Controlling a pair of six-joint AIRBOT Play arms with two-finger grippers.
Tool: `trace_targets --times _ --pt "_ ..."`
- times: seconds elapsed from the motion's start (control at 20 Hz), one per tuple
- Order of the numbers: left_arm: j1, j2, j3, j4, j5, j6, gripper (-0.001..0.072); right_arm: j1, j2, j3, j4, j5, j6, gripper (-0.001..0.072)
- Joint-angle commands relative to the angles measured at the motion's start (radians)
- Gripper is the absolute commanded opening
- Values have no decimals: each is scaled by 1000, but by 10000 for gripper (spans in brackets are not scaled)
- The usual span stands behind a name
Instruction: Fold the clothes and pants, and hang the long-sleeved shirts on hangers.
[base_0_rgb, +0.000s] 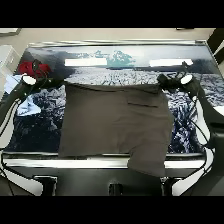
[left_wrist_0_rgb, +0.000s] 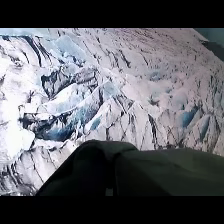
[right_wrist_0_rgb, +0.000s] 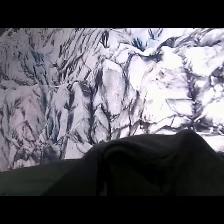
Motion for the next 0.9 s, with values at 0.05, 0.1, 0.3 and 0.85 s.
trace_targets --times 0.05,0.1,0.3,0.85 --pt "87 62 52 38 -429 88 31 -64 151 1 -73 374 -1 43" --pt "109 73 52 56 -565 87 31 -71 172 0 -124 521 -1 43" --pt "98 71 -53 145 -853 77 31 -71 177 -95 -288 840 2 42" --pt "81 70 -187 248 -840 80 30 -71 159 -195 -324 792 55 42"
